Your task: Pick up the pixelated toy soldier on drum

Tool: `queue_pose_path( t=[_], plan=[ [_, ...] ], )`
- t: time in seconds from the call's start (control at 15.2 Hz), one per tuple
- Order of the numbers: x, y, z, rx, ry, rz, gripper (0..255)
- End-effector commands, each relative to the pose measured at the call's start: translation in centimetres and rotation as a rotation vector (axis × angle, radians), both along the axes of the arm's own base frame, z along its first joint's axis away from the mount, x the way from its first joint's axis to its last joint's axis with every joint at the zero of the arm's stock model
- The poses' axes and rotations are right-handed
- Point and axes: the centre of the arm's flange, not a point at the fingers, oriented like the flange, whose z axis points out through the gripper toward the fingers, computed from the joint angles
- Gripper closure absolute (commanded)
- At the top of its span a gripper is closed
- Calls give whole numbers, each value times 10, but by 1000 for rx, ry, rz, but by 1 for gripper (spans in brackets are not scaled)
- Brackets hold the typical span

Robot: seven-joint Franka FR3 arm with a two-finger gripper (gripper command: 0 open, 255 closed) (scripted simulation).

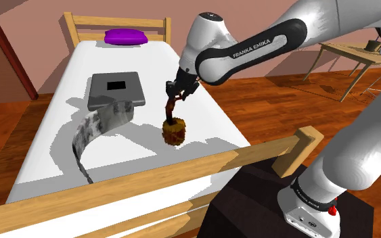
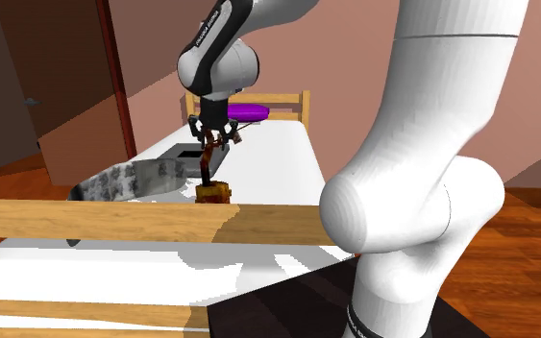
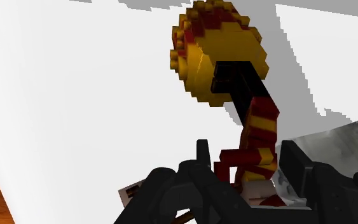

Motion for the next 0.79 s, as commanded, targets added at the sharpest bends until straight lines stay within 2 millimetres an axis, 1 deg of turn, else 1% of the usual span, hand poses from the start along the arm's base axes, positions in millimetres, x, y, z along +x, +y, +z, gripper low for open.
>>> queue_pose_path(
  t=[0.0, 0.59, 0.73],
  plan=[
    [-1, 0, 12, 0, -2, 0, 255],
    [-1, 0, 59, 0, -2, 0, 255],
    [-1, 0, 60, 0, -2, 0, 255]
  ],
)
